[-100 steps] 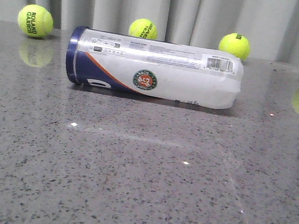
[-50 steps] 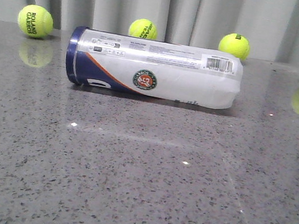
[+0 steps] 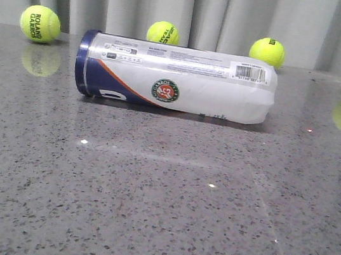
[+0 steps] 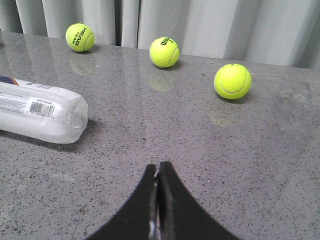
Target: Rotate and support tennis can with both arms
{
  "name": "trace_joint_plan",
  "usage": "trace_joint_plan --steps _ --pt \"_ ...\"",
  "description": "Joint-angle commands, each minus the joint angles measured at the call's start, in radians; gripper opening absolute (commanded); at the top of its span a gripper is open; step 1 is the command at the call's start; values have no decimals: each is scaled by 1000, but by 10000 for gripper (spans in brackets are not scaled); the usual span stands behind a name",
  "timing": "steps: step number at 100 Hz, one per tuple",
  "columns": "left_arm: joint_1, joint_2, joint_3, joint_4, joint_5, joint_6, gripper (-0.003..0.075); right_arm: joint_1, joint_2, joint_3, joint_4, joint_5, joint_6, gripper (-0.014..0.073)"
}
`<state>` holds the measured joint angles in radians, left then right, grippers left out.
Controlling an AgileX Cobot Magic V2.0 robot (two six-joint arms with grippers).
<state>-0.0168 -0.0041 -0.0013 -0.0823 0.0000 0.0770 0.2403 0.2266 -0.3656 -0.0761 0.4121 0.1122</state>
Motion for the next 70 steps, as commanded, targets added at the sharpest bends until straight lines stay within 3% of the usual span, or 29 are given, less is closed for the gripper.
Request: trace_joint_plan --steps 1,23,50,64,70 --pt "-4 -30 -3 -77 -61 -11 -20 -5 10 -20 -6 -84 -2 -67" --pt "-4 63 -171 -47 90 -2 -20 -5 10 -20 -6 -84 -2 -67" --pt "-4 341 -428 -11 290 -2 -20 -5 10 -20 -6 -84 -2 -67" --pt "-6 502 -540 -36 331 -2 -15 -5 10 -20 -6 -84 -2 -67" --pt "-13 563 -575 -55 329 -2 22 -5 10 -20 -6 -84 -2 -67"
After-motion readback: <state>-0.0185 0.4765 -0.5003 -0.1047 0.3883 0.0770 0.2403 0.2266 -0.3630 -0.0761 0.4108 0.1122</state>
